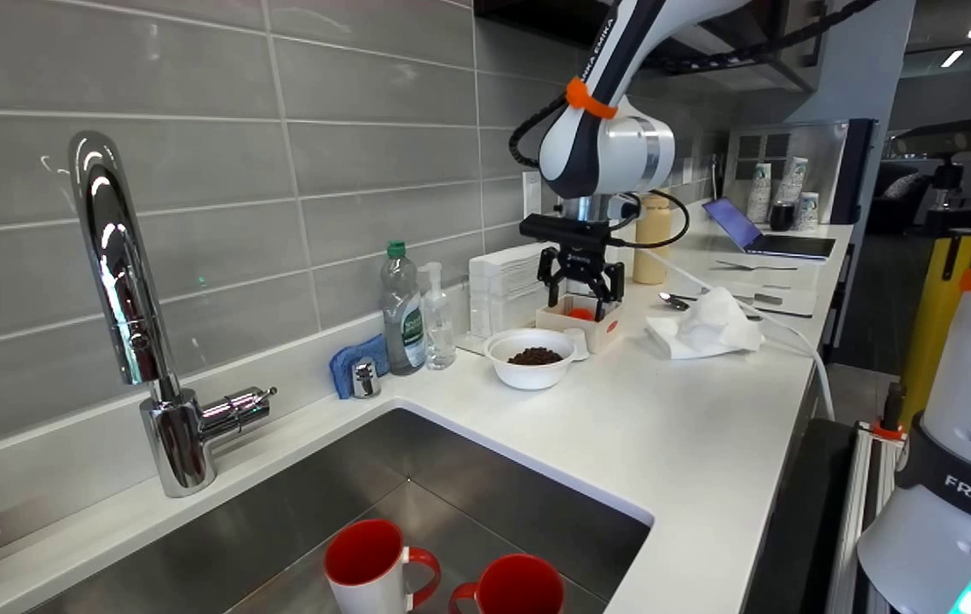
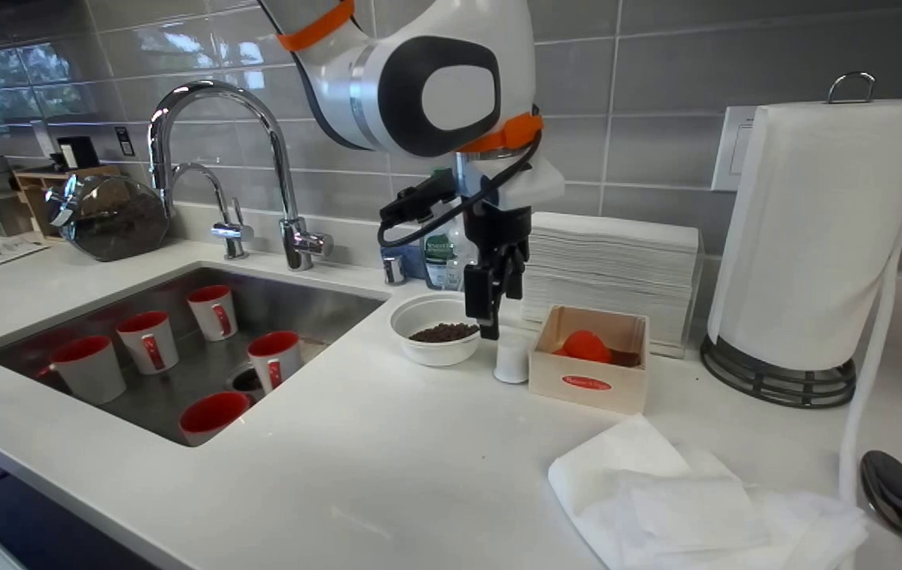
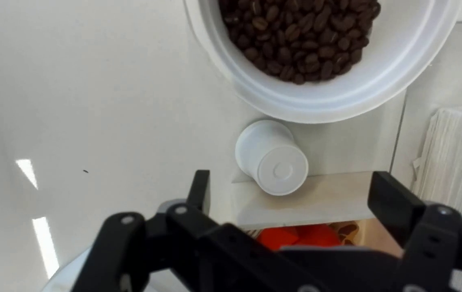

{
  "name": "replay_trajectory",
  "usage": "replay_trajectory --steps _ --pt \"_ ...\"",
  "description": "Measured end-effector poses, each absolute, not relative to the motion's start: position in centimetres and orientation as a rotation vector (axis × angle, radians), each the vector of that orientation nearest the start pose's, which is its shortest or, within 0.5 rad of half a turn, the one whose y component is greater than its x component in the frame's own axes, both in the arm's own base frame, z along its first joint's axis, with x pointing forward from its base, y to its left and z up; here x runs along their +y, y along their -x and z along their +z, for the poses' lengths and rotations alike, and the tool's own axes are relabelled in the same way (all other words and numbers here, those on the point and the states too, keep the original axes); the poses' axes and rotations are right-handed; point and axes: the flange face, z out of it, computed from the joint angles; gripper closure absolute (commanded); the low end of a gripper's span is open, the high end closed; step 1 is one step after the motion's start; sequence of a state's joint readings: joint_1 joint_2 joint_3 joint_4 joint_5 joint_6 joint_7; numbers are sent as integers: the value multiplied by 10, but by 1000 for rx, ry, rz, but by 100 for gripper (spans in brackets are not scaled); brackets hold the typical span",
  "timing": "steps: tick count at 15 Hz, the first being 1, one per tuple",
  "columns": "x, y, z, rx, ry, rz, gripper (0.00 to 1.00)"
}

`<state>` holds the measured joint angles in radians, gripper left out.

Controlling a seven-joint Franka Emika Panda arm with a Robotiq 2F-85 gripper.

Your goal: Pick up the white cup from the counter and put it in the box

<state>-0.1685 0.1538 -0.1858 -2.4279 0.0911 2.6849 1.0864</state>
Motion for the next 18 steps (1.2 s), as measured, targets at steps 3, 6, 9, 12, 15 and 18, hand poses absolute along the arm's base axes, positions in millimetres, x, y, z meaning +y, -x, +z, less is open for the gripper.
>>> replay_trajectory --steps 3,6,9,12,15,18 --pt "-176 -476 245 2117 2262 -130 0" --pt "-175 -483 238 2111 2285 -125 0" --pt "-179 -489 231 2109 2312 -131 0" --pt "-185 -495 223 2114 2338 -134 0" --pt "-185 -499 213 2116 2357 -121 35" --pt "-180 -502 203 2109 2380 -105 61"
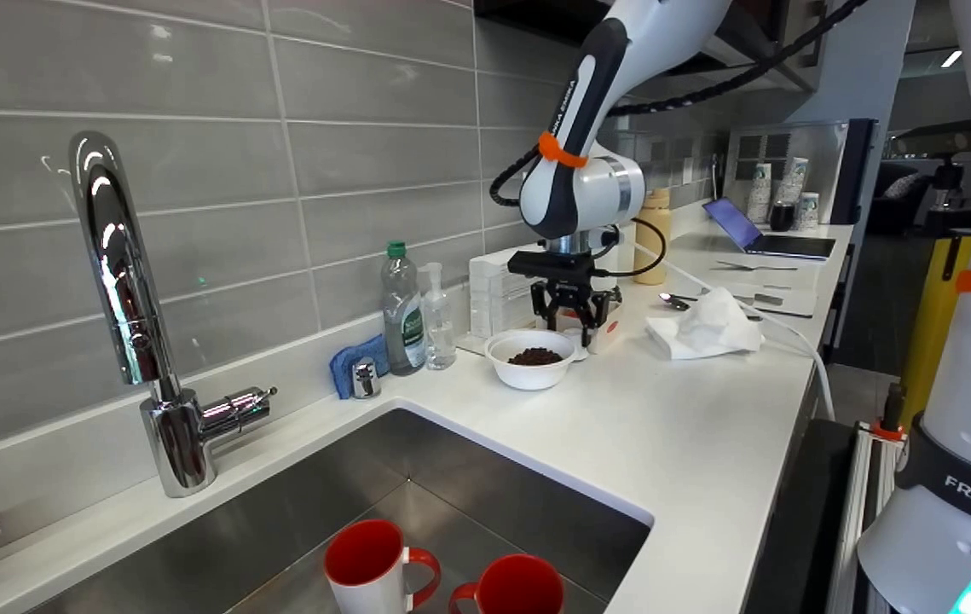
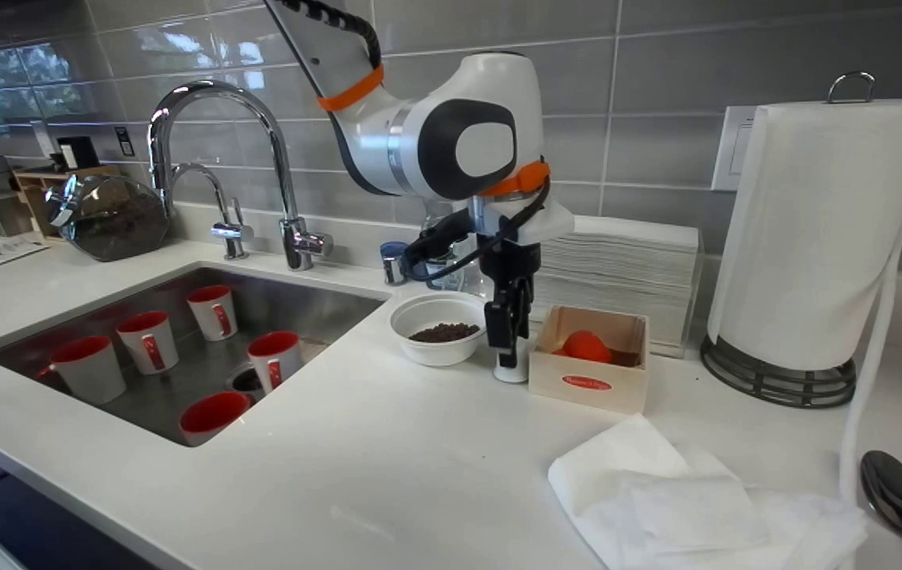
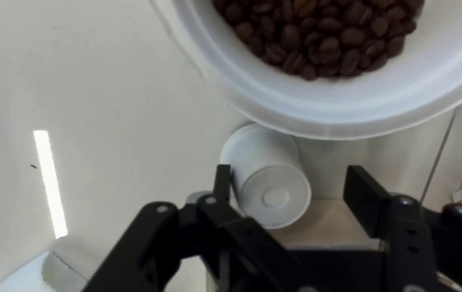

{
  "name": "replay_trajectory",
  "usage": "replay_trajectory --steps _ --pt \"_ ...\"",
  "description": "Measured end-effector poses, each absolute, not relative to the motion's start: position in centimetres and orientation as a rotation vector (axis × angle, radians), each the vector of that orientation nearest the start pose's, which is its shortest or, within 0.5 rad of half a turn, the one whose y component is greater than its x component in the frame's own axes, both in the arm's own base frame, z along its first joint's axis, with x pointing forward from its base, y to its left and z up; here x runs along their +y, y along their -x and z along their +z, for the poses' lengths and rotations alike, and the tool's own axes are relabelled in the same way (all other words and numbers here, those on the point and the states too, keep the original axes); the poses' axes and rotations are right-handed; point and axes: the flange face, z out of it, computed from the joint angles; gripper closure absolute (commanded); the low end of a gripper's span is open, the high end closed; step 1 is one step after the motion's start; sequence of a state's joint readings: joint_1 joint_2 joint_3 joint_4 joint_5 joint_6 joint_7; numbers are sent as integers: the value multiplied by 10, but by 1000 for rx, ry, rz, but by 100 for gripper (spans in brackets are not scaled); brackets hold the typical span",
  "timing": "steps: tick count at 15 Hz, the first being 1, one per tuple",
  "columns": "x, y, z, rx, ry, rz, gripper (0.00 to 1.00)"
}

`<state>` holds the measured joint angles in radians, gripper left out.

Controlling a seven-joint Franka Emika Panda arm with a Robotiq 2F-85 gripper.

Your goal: Pick up the white cup from the counter and put it in the box

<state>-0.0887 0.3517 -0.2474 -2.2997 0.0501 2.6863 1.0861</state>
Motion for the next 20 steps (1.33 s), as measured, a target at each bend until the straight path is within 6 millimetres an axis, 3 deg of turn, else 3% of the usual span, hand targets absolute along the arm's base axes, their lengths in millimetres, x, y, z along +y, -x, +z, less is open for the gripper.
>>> replay_trajectory --steps 3,4,11,17,20 --pt "-179 -504 201 2105 2389 -106 88" --pt "-180 -505 201 2106 2389 -110 91" --pt "-184 -510 216 2120 2405 -171 91" --pt "-166 -521 262 2076 2399 -235 91" --pt "-177 -520 280 2112 2356 -290 91"
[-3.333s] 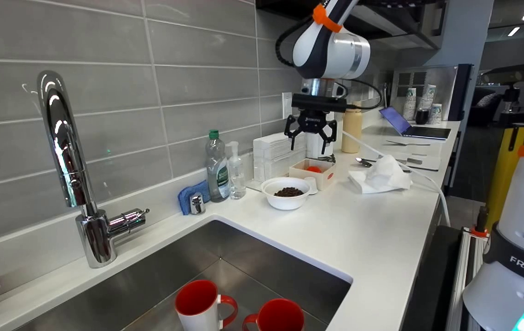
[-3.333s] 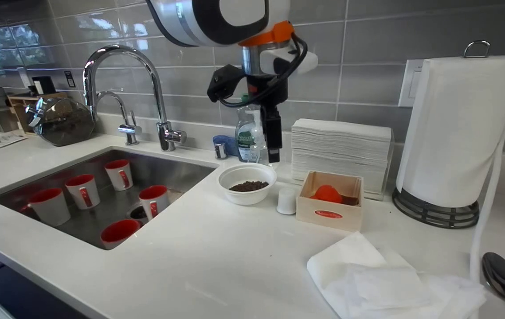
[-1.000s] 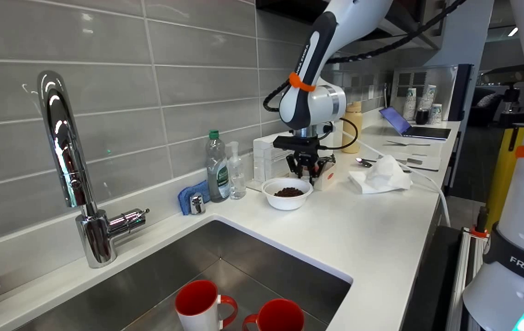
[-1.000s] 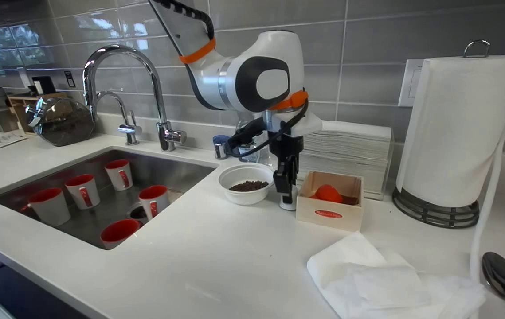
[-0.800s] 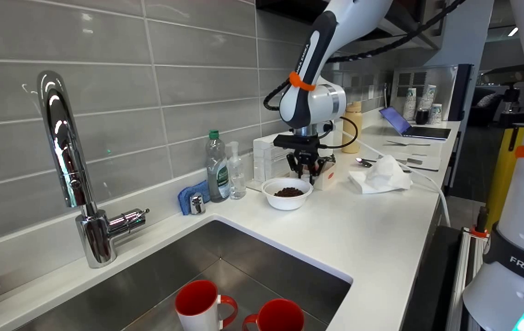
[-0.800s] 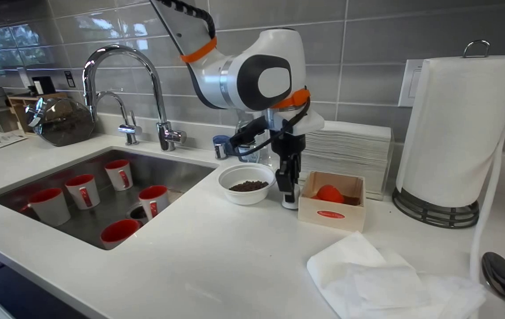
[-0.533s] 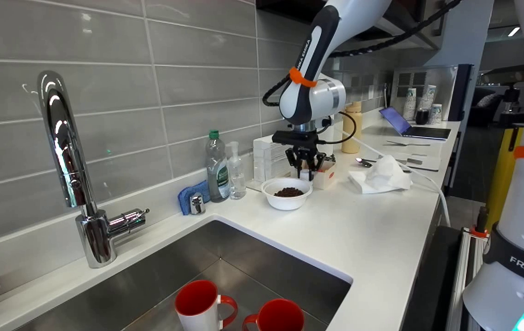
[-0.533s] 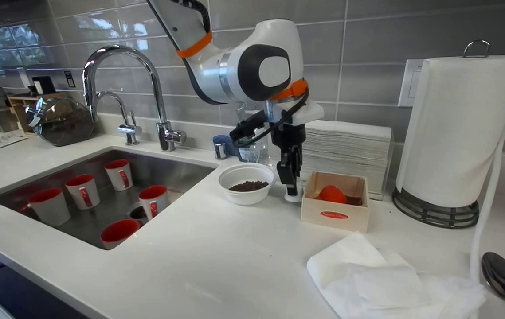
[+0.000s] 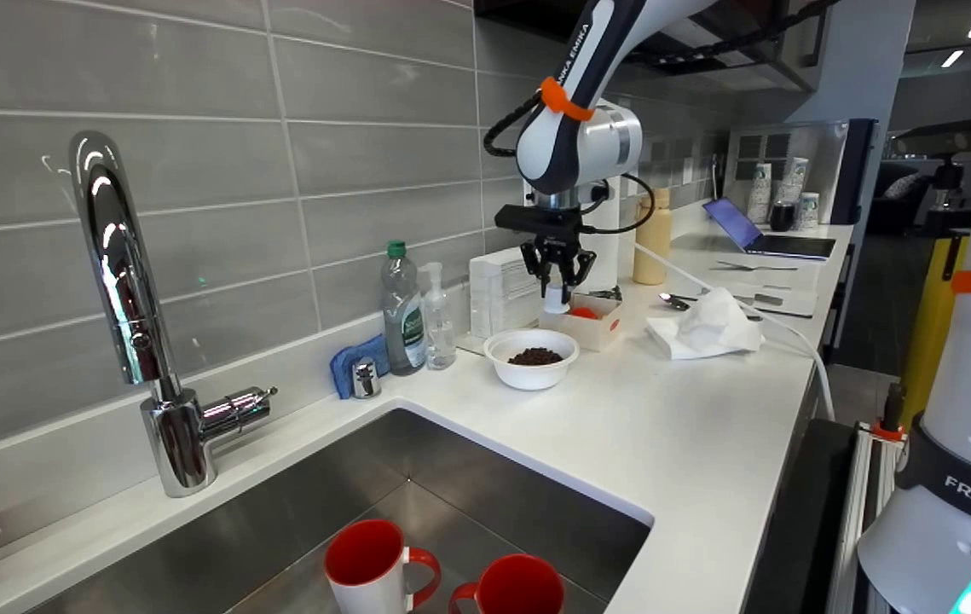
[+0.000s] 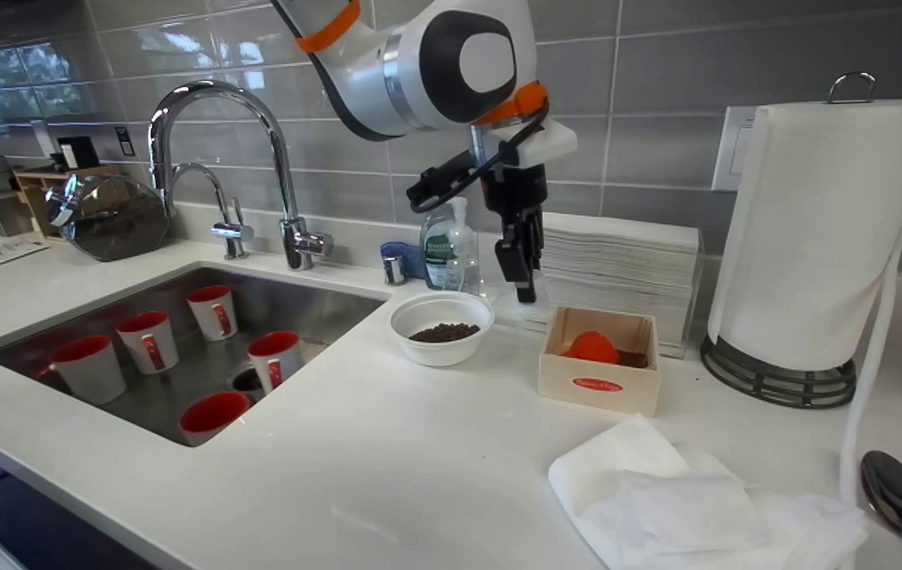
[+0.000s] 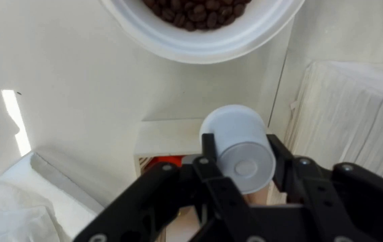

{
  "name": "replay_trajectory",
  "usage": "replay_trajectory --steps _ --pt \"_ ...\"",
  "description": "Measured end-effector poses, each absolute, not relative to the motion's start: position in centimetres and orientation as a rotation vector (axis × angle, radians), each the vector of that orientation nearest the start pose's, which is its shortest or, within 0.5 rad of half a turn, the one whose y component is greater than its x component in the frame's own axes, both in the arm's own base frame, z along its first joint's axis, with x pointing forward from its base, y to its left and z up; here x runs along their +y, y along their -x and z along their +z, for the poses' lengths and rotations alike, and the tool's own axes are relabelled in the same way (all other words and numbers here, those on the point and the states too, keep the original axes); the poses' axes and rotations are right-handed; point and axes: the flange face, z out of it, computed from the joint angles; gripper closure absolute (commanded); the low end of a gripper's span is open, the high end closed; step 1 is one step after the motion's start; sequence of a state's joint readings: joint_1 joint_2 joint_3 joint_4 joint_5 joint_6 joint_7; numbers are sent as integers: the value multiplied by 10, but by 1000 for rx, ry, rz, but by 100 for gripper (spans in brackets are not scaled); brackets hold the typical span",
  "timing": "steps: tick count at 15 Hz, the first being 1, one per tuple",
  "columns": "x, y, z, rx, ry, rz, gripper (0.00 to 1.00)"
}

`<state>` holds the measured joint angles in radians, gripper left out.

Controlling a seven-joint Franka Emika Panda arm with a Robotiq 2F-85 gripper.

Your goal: Pick up the white cup from the counter and put it in the box

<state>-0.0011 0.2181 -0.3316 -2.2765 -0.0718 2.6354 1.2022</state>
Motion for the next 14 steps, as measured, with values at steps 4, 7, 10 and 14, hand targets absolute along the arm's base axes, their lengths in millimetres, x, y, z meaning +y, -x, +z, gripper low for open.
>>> replay_trajectory --steps 4,7,10,14 --pt "-216 -509 284 2209 2282 -332 91" --pt "-245 -505 281 2256 2226 -385 91" --pt "-262 -506 277 2278 2196 -431 91" --pt "-275 -513 262 2309 2174 -442 91"
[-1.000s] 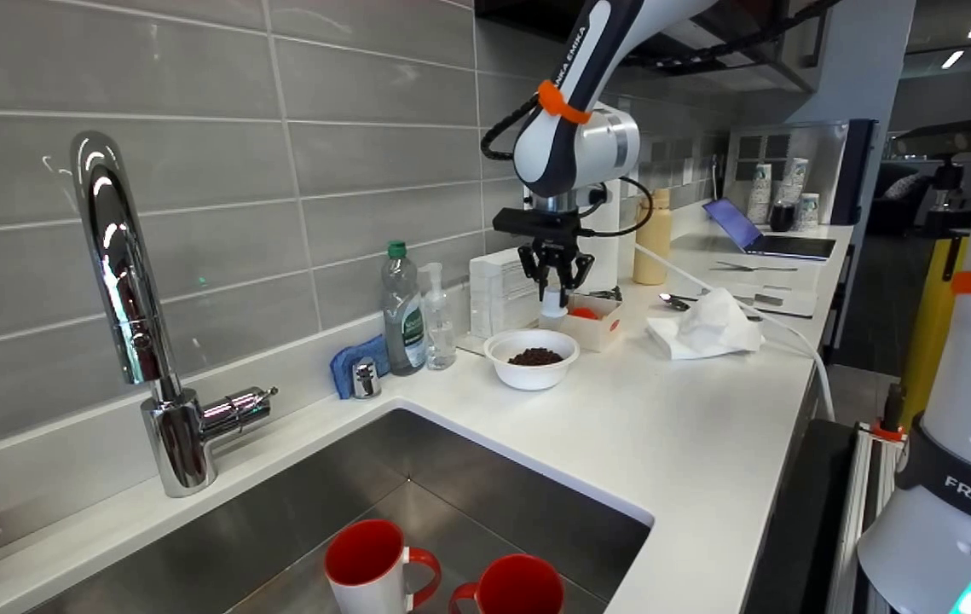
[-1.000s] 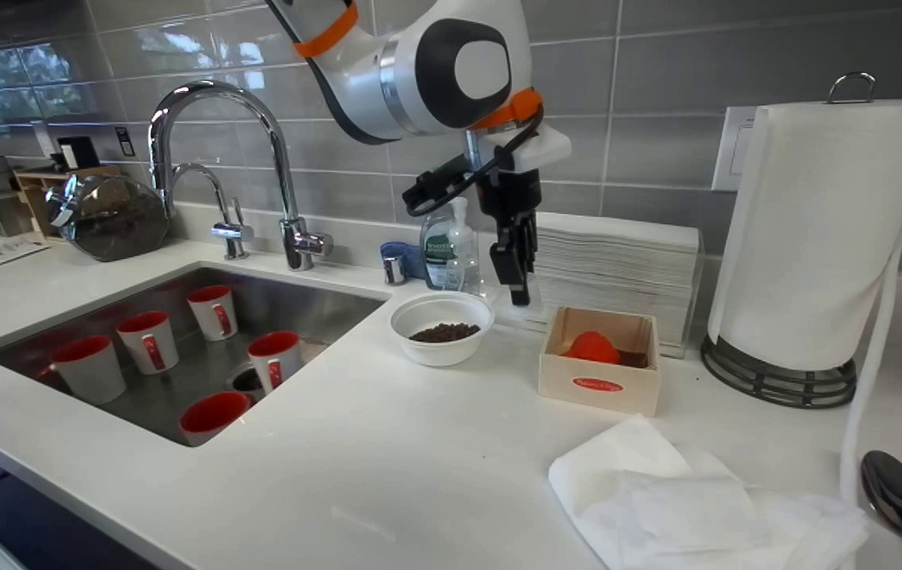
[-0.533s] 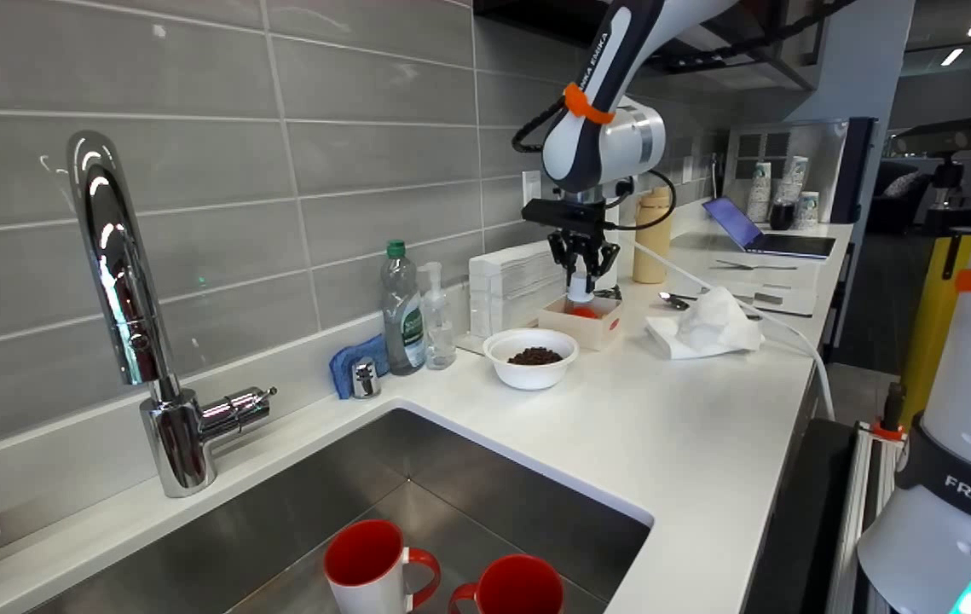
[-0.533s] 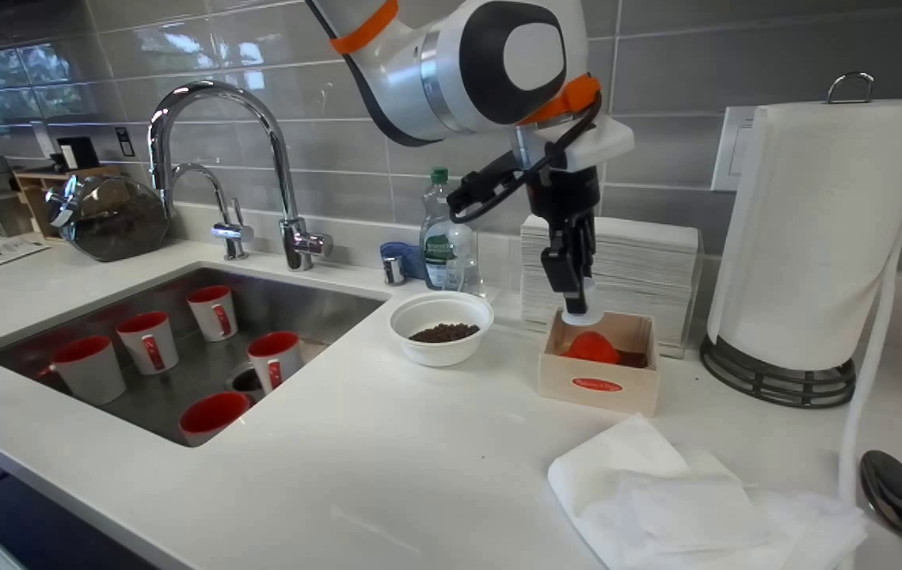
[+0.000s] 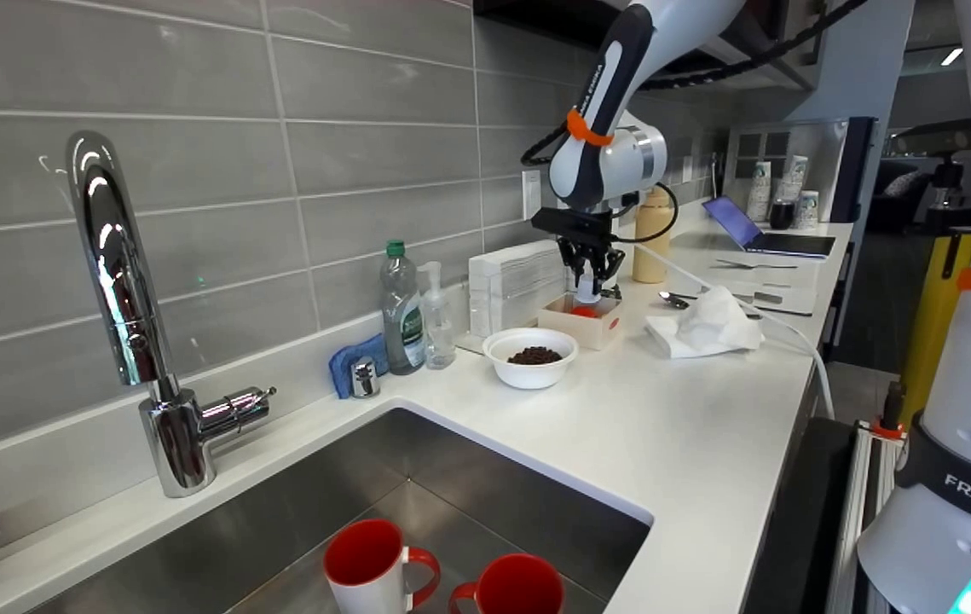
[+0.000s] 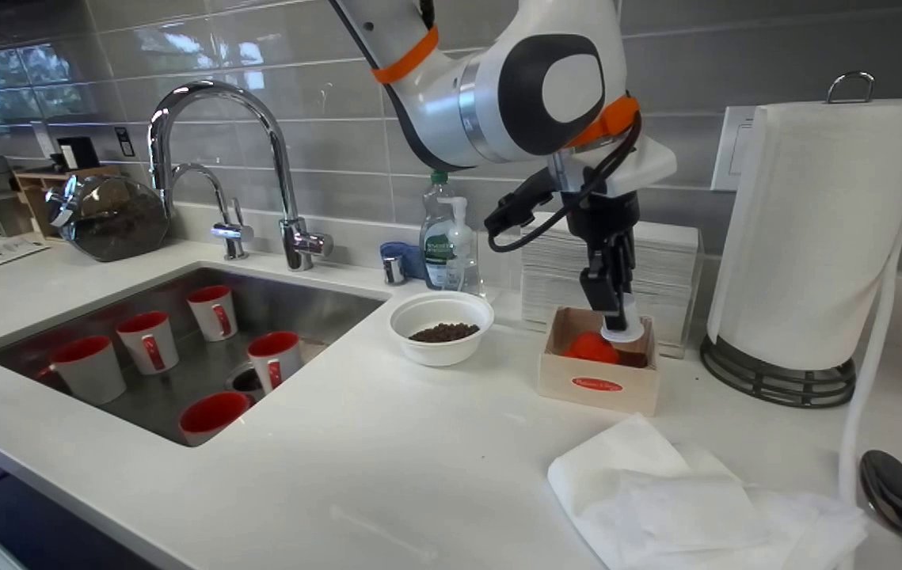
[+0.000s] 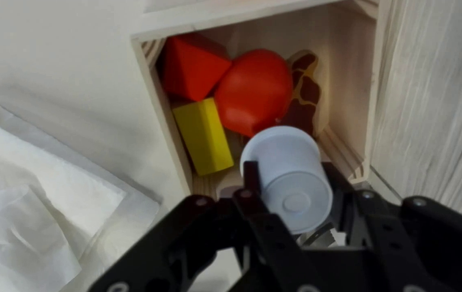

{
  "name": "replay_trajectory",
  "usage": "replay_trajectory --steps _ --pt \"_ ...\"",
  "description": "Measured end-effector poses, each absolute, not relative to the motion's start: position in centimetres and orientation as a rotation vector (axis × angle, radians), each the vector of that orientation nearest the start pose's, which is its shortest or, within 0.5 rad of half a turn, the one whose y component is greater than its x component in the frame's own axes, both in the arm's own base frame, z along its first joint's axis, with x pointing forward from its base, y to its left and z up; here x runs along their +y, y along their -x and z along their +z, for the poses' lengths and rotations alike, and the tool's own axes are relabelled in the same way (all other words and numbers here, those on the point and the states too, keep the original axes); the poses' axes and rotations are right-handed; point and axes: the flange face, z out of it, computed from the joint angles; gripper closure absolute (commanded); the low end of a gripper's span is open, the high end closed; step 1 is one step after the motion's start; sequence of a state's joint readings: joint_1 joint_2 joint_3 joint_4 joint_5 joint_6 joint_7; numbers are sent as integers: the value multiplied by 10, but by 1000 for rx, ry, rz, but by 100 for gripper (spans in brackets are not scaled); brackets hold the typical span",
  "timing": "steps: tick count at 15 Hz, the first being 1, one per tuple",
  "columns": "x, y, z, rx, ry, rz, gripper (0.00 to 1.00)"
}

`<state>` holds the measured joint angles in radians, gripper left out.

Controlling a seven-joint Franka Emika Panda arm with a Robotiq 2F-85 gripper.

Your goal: Pick up the white cup from the counter and put it in the box

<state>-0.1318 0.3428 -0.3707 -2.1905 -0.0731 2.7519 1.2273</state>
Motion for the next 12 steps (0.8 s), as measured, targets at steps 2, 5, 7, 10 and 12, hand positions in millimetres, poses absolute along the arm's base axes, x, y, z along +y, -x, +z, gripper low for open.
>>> replay_trajectory --steps 2,5,7,10,12 --pt "-279 -518 254 2324 2163 -435 91" --pt "-284 -527 247 2332 2162 -450 91" --pt "-288 -533 246 2331 2163 -467 40" --pt "-288 -538 246 2311 2177 -489 17" --pt "-285 -541 247 2290 2192 -504 0"
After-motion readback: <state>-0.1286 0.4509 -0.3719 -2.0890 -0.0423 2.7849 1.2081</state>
